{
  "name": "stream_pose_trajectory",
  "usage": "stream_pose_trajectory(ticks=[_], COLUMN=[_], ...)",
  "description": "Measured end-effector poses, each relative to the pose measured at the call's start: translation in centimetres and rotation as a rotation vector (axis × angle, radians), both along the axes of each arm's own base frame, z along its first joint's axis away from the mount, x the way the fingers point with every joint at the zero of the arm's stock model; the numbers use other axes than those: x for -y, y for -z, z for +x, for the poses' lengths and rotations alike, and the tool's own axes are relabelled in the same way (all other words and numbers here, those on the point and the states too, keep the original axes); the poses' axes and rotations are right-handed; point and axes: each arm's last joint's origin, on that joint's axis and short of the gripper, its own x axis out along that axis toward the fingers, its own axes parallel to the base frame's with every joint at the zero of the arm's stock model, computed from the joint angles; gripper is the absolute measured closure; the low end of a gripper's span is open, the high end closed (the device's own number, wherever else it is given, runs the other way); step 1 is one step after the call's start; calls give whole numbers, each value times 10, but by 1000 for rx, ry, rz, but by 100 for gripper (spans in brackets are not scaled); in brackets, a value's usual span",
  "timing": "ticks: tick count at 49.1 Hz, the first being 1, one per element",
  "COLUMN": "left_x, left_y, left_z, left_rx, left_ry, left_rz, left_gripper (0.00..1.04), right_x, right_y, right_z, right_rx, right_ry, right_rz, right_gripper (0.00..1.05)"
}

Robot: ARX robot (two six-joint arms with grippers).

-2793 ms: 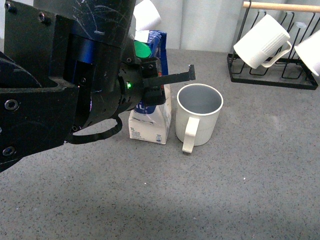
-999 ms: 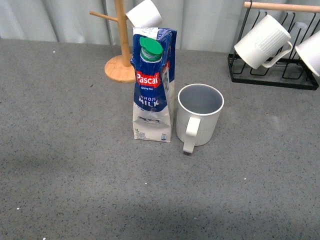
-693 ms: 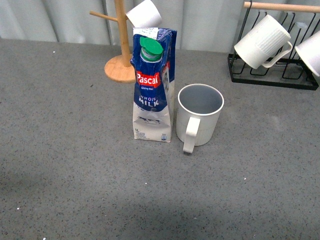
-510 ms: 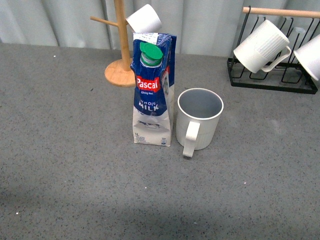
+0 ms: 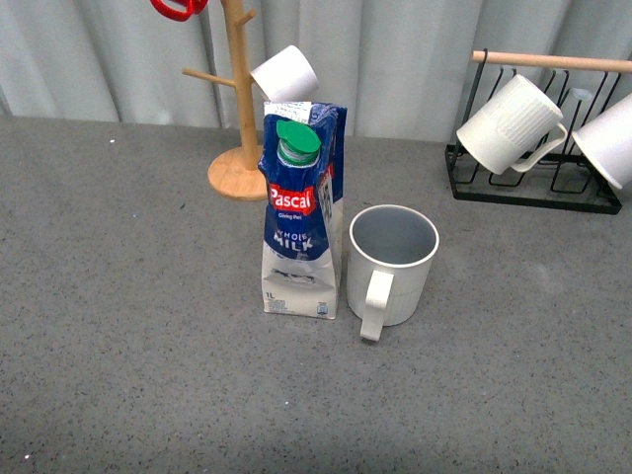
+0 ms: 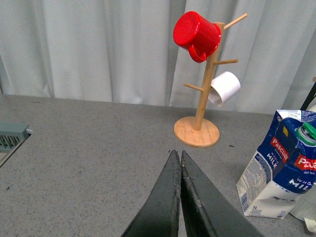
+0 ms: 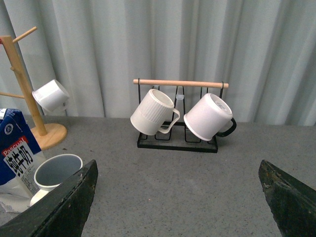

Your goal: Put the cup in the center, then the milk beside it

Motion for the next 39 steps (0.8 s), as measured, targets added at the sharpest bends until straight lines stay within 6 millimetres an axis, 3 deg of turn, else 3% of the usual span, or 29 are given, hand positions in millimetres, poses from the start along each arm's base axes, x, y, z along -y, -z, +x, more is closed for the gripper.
stream_pose_trajectory(ticks=[39], left_x=[0], left_y=[-3], left_z=[-21], left_rx=[12], left_ry=[0], left_rz=[0], left_gripper=[101], right_x=[0], right_y=[0], right_z=[0], right_rx=[0], right_ry=[0], right_rz=[0], right_gripper=[9])
